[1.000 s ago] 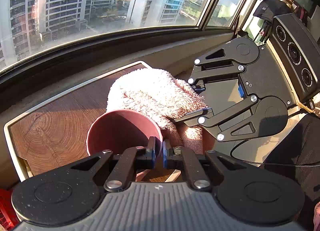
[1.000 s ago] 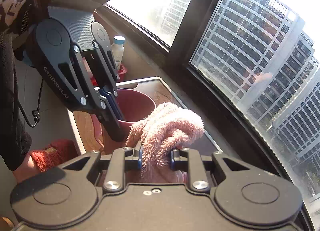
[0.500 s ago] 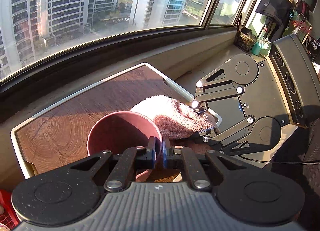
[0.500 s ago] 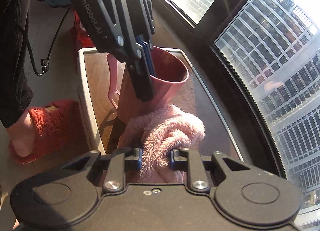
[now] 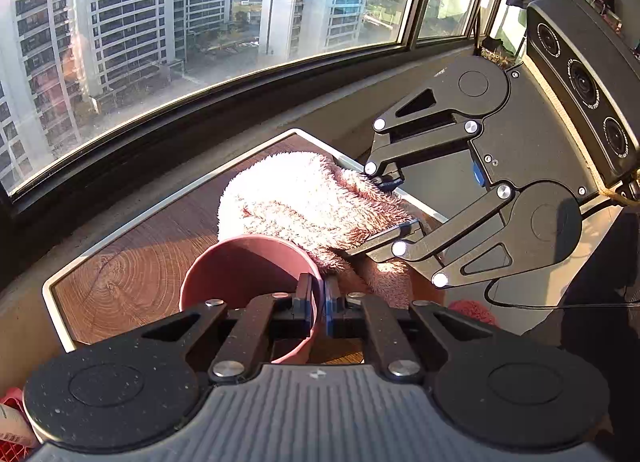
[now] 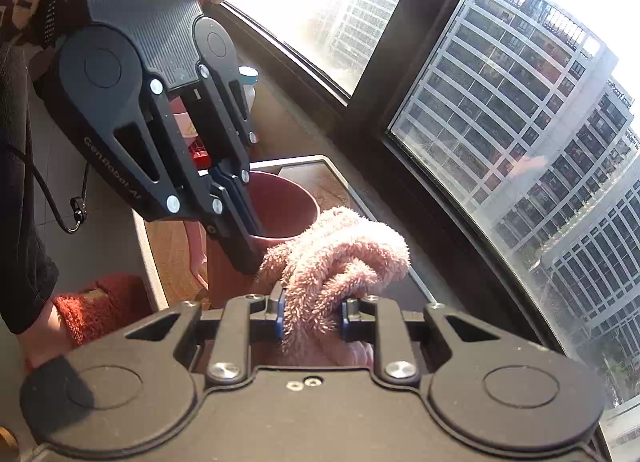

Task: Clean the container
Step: 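Wipe the towel up and down the mug side with the right gripper while the left holds it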

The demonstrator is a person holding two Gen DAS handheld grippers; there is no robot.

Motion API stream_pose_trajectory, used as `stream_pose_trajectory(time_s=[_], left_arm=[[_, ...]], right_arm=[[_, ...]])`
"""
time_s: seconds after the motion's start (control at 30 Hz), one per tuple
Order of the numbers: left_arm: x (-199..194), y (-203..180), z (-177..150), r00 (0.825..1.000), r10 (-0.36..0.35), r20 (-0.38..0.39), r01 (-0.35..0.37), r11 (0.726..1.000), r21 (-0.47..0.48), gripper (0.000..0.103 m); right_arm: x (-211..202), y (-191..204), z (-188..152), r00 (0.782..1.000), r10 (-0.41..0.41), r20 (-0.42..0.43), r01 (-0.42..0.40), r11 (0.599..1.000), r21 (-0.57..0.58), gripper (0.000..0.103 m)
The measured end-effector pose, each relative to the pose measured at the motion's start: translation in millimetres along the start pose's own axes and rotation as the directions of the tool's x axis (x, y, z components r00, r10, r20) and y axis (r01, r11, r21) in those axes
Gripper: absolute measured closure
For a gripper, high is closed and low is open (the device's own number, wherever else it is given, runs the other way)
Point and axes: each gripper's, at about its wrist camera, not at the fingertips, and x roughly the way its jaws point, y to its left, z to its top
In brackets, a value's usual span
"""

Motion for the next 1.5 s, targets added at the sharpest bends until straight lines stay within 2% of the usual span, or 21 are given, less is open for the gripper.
stream_pose_trajectory(time_s=[0.27,0.4,0.67,0.87,0.97,1.03,1.1,1.3,1.4,1.5], left_arm=[[-0.5,1.9,-5.9,1.0,-0.004,-0.016,0.004,1.0,0.0,0.097],[0.9,-1.1,-4.7,1.0,0.002,-0.014,-0.002,1.0,0.004,0.097],[1.6,-8.2,4.4,1.0,-0.022,0.01,0.023,1.0,-0.015,0.098],[-0.5,-4.0,5.9,0.999,-0.029,0.023,0.03,0.999,-0.039,0.098],[1.1,-5.1,3.0,1.0,-0.01,0.01,0.01,1.0,-0.018,0.098],[2.1,-9.5,2.1,1.0,0.003,-0.004,-0.003,1.0,0.022,0.098],[4.4,-18.2,1.0,0.998,0.054,-0.018,-0.052,0.994,0.093,0.098],[10.2,-36.2,0.1,0.984,0.161,-0.073,-0.136,0.951,0.277,0.092],[9.7,-39.1,0.8,0.978,0.178,-0.106,-0.127,0.919,0.374,0.087],[13.4,-43.1,-1.1,0.969,0.181,-0.166,-0.078,0.87,0.487,0.086]], right_arm=[[27.4,26.1,-12.8,0.994,0.041,-0.102,-0.05,0.995,-0.089,0.081],[23.7,33.5,-22.2,0.991,0.037,-0.13,-0.053,0.991,-0.121,0.08],[-5.3,-3.6,-25.2,0.996,-0.034,-0.084,0.033,0.999,-0.018,0.08],[-32.3,-21.1,-18.3,1.0,-0.029,0.007,0.028,0.998,0.062,0.08],[-30.1,-15.6,-13.0,0.999,-0.031,0.012,0.03,0.999,0.04,0.08],[-26.3,-11.7,-13.1,1.0,-0.031,0.0,0.031,0.999,0.021,0.08],[-22.0,-9.8,-14.7,0.999,-0.031,-0.017,0.032,0.999,0.008,0.08],[-19.3,-13.7,-15.2,0.999,-0.044,-0.027,0.045,0.999,0.02,0.08],[-21.5,-14.7,-16.5,0.999,-0.043,-0.025,0.044,0.999,0.022,0.08],[-21.4,-15.5,-17.9,0.999,-0.043,-0.027,0.043,0.999,0.022,0.08]])
